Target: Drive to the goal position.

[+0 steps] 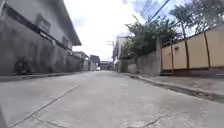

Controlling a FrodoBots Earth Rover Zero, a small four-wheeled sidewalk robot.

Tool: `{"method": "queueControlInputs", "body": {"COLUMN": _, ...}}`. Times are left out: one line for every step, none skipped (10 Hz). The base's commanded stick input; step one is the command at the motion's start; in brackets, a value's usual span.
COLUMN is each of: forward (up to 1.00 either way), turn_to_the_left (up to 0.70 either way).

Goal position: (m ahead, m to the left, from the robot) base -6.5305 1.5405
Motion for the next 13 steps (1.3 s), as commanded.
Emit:
{"method": "queueControlInputs", "body": {"forward": 0.70, "turn_to_the_left": 0.00}}
{"method": "queueControlInputs", "body": {"forward": 0.70, "turn_to_the_left": 0.00}}
{"method": "queueControlInputs", "body": {"forward": 0.70, "turn_to_the_left": 0.00}}
{"method": "queueControlInputs", "body": {"forward": 0.70, "turn_to_the_left": 0.00}}
{"method": "queueControlInputs", "body": {"forward": 0.70, "turn_to_the_left": 0.00}}
{"method": "queueControlInputs", "body": {"forward": 0.70, "turn_to_the_left": 0.00}}
{"method": "queueControlInputs", "body": {"forward": 0.70, "turn_to_the_left": 0.00}}
{"method": "queueControlInputs", "body": {"forward": 0.70, "turn_to_the_left": 0.00}}
{"method": "queueControlInputs", "body": {"forward": 0.70, "turn_to_the_left": 0.00}}
{"method": "queueControlInputs", "body": {"forward": 0.70, "turn_to_the_left": 0.00}}
{"method": "queueControlInputs", "body": {"forward": 0.70, "turn_to_the_left": 0.00}}
{"method": "queueControlInputs", "body": {"forward": 0.70, "turn_to_the_left": 0.00}}
{"method": "queueControlInputs", "body": {"forward": 0.70, "turn_to_the_left": 0.00}}
